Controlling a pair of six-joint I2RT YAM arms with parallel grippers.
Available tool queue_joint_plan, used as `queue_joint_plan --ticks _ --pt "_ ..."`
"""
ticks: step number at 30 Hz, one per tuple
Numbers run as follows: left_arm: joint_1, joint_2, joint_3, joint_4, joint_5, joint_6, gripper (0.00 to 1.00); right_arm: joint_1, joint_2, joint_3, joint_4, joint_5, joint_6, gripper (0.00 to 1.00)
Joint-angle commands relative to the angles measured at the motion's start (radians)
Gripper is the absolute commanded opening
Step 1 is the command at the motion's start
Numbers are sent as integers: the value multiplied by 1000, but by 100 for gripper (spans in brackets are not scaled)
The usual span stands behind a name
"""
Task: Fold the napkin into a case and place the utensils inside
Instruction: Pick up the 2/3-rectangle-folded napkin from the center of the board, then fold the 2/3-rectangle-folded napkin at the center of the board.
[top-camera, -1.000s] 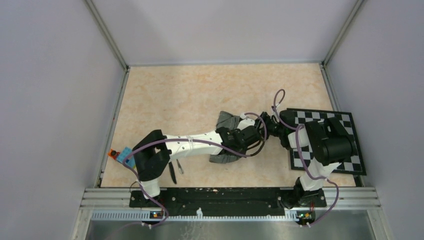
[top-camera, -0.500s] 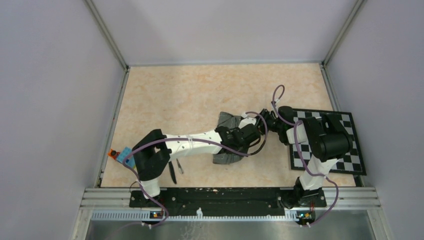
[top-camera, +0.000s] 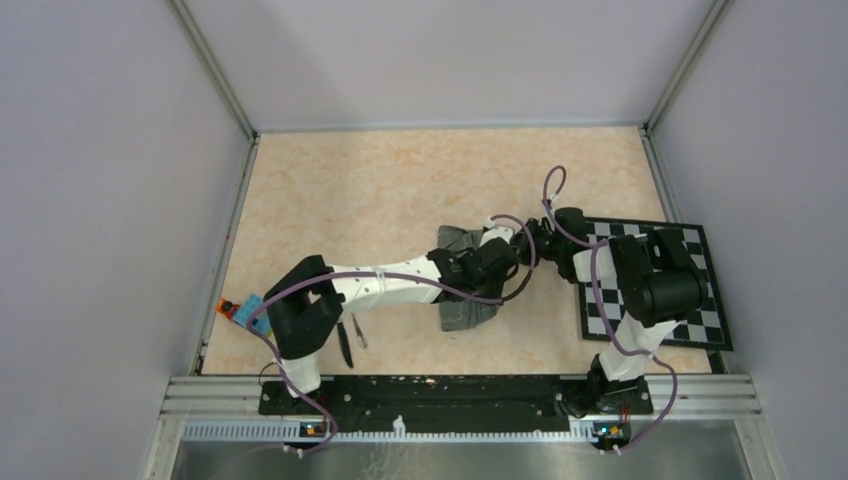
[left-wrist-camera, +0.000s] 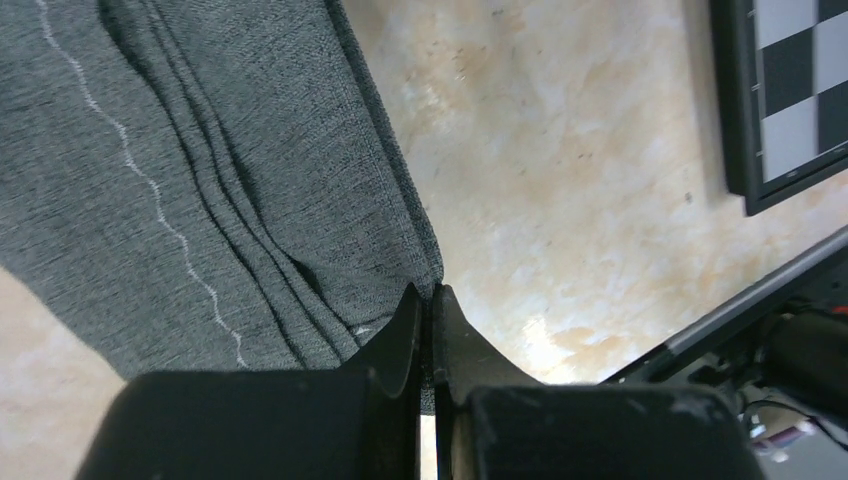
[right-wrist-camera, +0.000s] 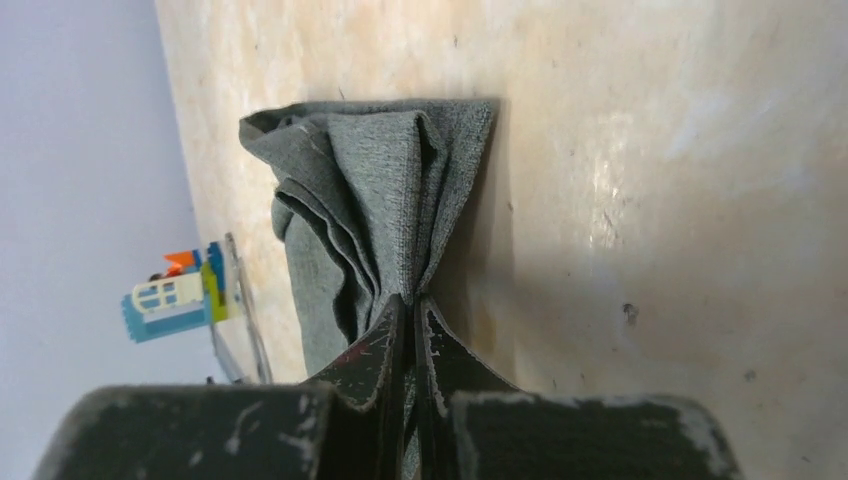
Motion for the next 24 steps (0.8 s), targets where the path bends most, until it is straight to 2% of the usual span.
queue_joint_plan --ticks 1,6,10,16,24 --pt "12 37 -29 194 97 -54 0 3 -104 104 -191 94 -156 0" --pt "20 92 -48 338 171 -109 0 -12 -189 208 -506 183 -323 0" --pt "21 101 -89 494 235 -132 0 -6 -230 289 -676 238 -416 0" --pt "42 49 -258 703 279 -161 0 87 -242 384 -806 382 -457 0" --pt "124 -58 -556 1048 435 -205 0 246 -139 591 -996 584 -430 0"
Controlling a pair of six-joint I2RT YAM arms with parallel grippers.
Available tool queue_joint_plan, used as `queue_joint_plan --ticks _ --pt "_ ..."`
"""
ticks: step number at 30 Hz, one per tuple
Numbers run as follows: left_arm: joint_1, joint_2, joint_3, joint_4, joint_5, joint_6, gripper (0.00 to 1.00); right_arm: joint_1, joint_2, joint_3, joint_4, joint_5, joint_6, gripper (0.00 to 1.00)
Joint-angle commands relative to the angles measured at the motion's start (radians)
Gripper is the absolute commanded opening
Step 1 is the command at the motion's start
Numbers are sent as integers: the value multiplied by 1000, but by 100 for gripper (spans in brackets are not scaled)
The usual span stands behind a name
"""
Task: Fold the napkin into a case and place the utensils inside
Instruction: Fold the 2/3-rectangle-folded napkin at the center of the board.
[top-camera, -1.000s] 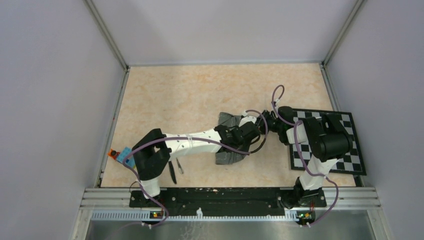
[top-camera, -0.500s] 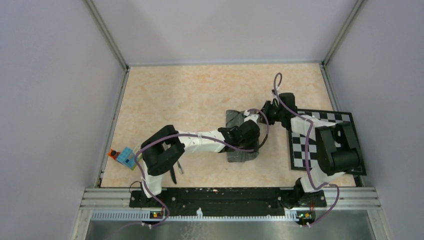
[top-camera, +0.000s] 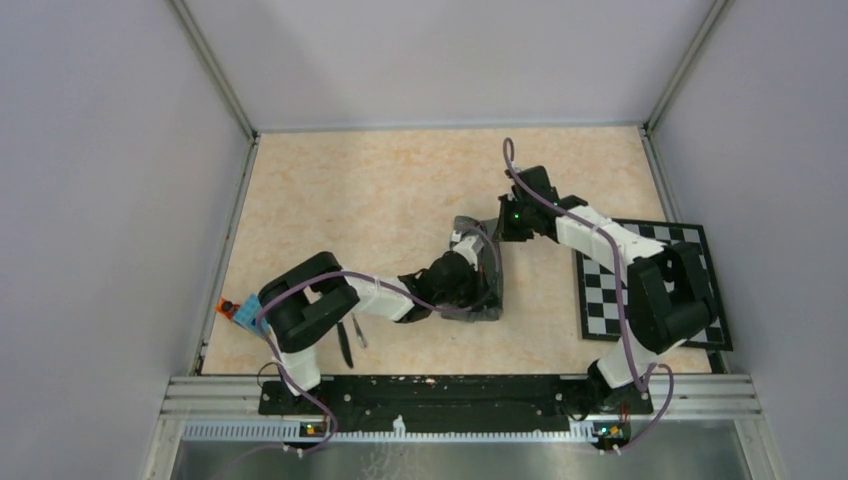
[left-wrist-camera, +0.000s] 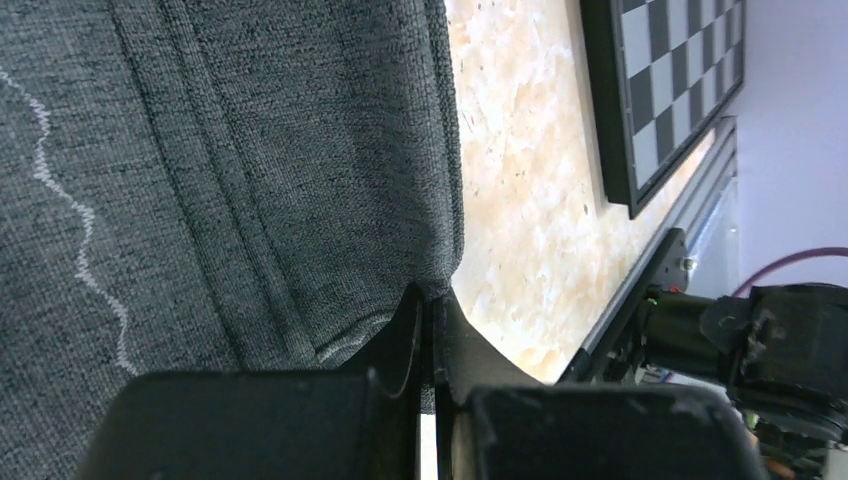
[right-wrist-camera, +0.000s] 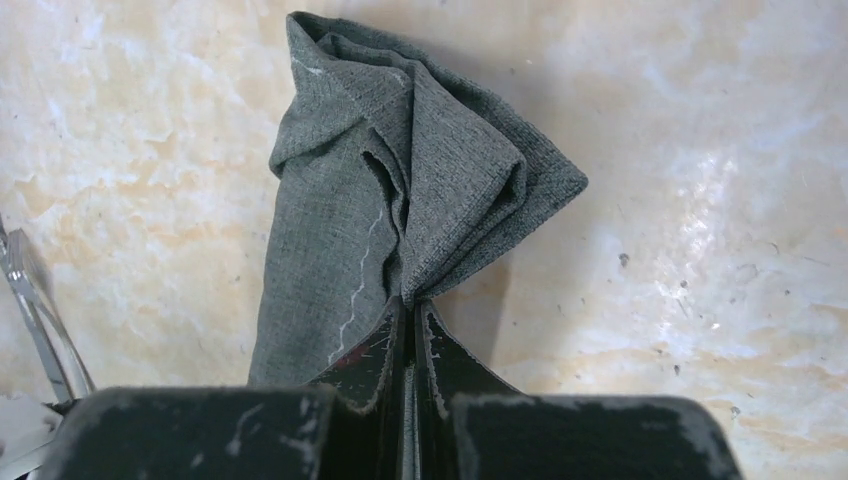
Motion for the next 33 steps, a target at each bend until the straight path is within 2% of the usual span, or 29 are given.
queue_joint_plan --ticks 1,10,14,20,24,31,33 --pt "25 -101 -129 230 136 -24 0 64 50 149 -78 149 5 0" --pt "48 -163 -214 400 243 -69 0 84 79 224 -129 223 18 0" --pt "42 -86 -104 342 274 -82 0 76 62 230 -150 260 -8 0" --pt "17 42 20 369 292 -128 0 -18 29 179 -175 221 -67 0" --pt "0 130 124 355 296 -137 0 -70 -20 151 -207 299 -117 0" --pt "6 139 76 397 283 -131 0 -54 -34 148 -218 302 -134 0" --pt "12 148 71 374 309 -125 4 -46 -26 150 -211 289 -128 0"
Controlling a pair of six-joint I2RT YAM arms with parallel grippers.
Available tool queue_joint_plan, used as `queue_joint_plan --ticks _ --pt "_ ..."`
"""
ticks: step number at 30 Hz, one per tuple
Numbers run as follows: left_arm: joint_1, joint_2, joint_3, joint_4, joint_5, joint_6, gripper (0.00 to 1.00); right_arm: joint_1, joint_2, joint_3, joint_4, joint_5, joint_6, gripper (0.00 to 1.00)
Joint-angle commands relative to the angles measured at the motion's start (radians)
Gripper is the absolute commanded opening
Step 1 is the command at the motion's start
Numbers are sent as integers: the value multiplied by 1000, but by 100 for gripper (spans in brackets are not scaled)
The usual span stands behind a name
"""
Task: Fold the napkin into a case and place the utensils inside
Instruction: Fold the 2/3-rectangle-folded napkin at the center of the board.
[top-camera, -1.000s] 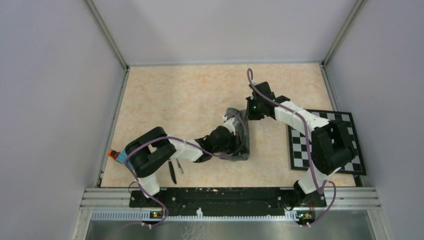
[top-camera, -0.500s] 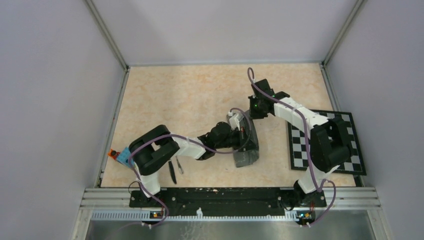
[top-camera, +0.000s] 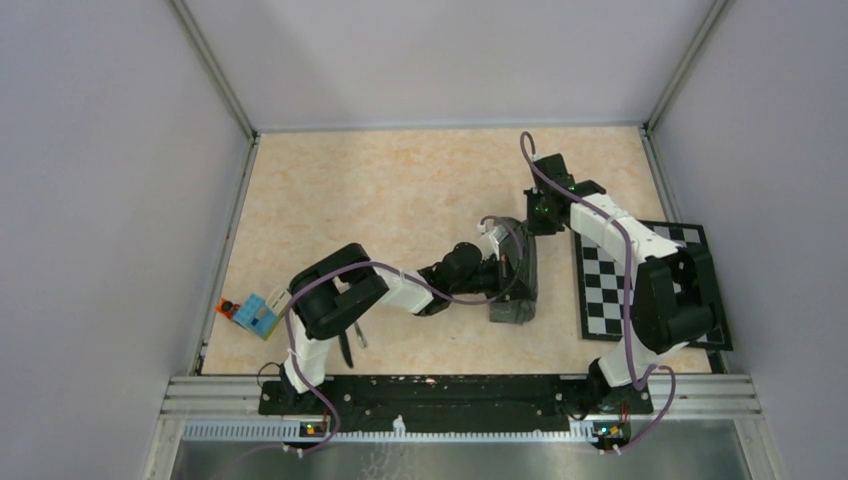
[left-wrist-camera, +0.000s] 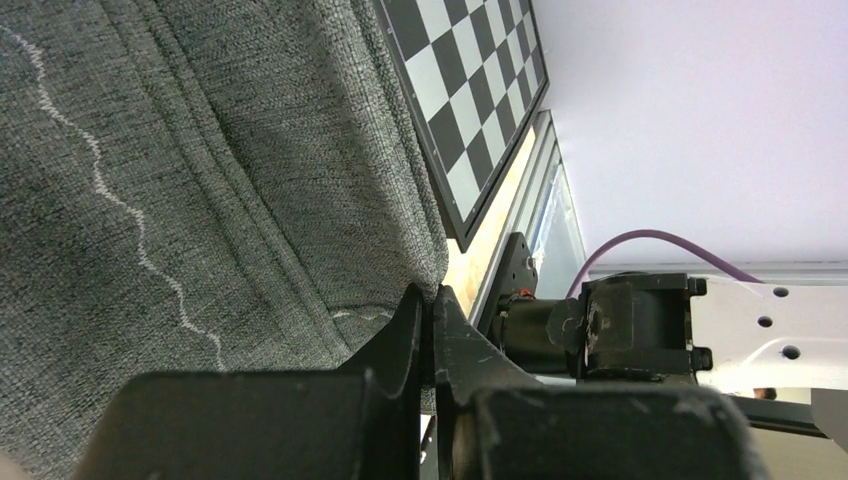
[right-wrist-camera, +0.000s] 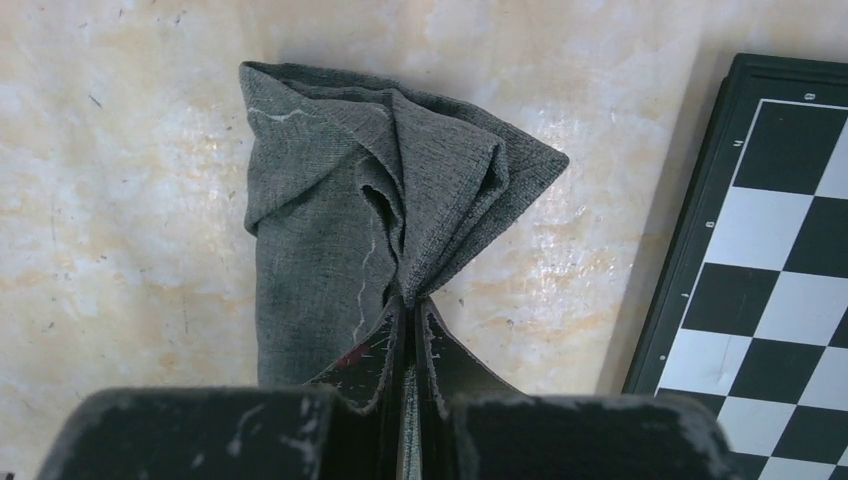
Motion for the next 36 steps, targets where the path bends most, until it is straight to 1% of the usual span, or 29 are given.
queue_joint_plan --ticks 1,5,8,10,11,12,14,18,19,21,24,27,32,36 --pt "-8 4 -30 23 92 7 6 20 -29 11 66 18 -16 0" --pt "-6 -3 -55 10 90 18 17 33 -16 7 73 20 -9 0" --pt "-1 -29 -61 -13 94 41 28 41 -10 4 82 22 -6 0" --pt "3 -60 -71 -29 97 57 42 42 -4 5 84 16 -7 0" --pt "6 -80 -74 -48 98 66 52 42 -1 4 86 12 -7 0" --pt "11 -97 -74 -72 100 78 57 43 0 3 88 10 -7 0" --pt "27 -140 -83 -96 112 94 61 46 6 3 90 7 -6 0" --pt "85 -223 -142 -122 117 109 62 51 11 8 89 6 -4 0" --pt "108 -235 -150 -121 115 114 61 51 11 9 87 8 -4 0" --pt "159 -226 -136 -119 143 117 53 54 11 10 85 10 -3 0" --pt "208 -157 -60 -129 157 132 34 59 14 10 84 13 -1 0" --pt "239 -41 38 -105 180 118 17 65 17 13 84 16 3 0" --pt "252 90 172 -91 164 116 9 82 31 32 74 22 10 0" --pt "258 144 228 -167 90 136 5 99 38 44 70 26 26 0"
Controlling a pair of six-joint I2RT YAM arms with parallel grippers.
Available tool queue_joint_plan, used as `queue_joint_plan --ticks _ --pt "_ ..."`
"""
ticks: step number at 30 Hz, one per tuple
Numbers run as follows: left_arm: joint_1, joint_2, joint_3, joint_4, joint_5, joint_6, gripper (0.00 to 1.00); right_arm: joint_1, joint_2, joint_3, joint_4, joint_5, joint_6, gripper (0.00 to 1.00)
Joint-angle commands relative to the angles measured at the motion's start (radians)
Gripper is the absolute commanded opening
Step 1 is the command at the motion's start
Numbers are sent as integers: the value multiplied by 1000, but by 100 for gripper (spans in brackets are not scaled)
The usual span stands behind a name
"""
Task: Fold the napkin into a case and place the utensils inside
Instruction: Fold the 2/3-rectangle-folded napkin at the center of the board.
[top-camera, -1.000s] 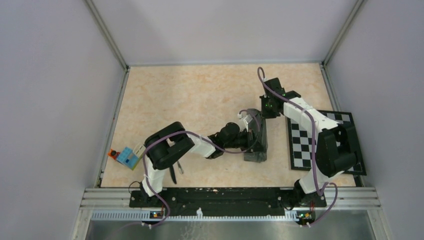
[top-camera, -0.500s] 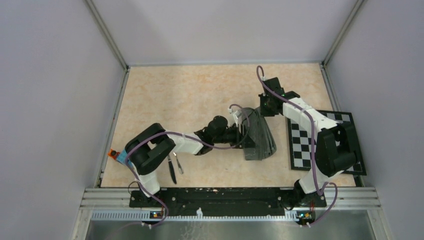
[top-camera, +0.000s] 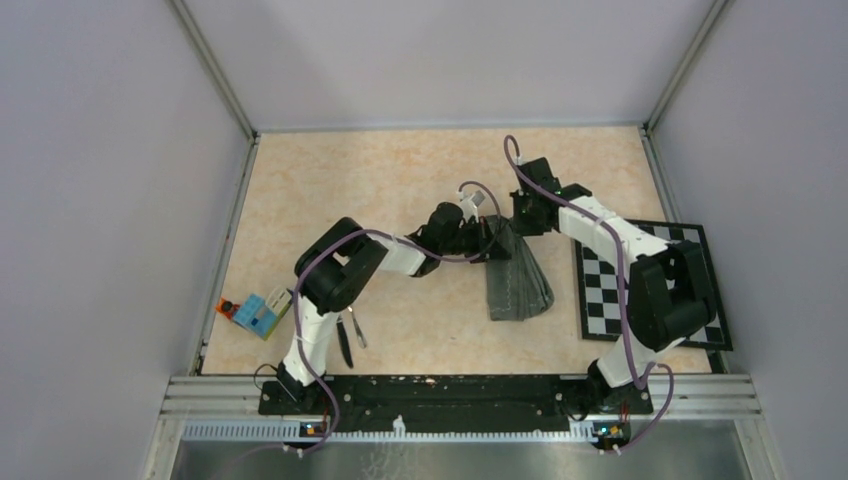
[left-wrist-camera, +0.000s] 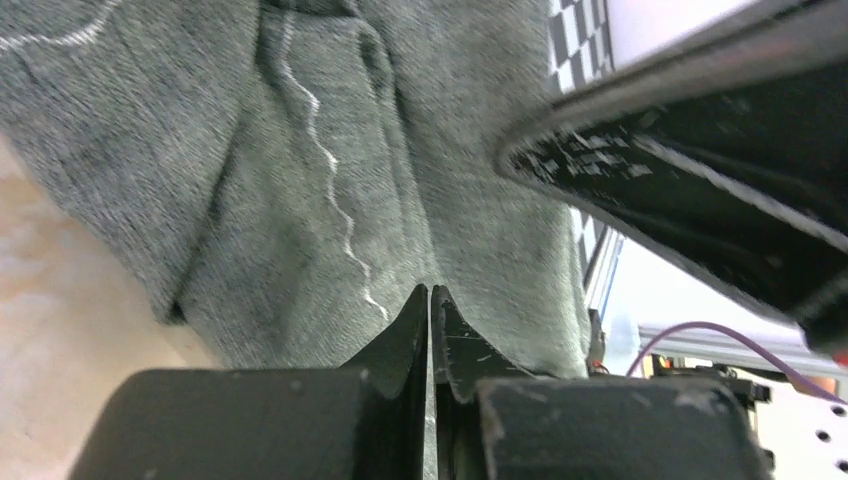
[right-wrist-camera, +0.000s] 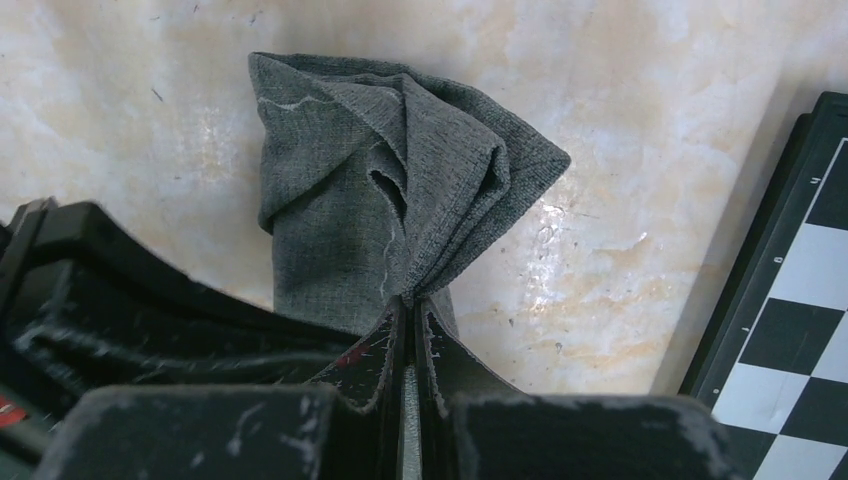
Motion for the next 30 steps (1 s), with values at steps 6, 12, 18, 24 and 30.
queue_joint_plan --ticks 6,12,18,24,30 --pt "17 100 102 -96 -85 39 2 51 29 57 30 -14 73 0" --pt "18 131 84 -92 -105 55 0 54 17 22 119 -88 197 0" --pt "17 141 71 -67 -96 55 0 22 -20 -105 360 -258 408 0" --pt "18 131 53 -65 -100 73 0 3 -16 -221 531 -265 496 0" --pt "18 131 46 -52 -95 72 0 -44 -41 -354 696 -306 631 0"
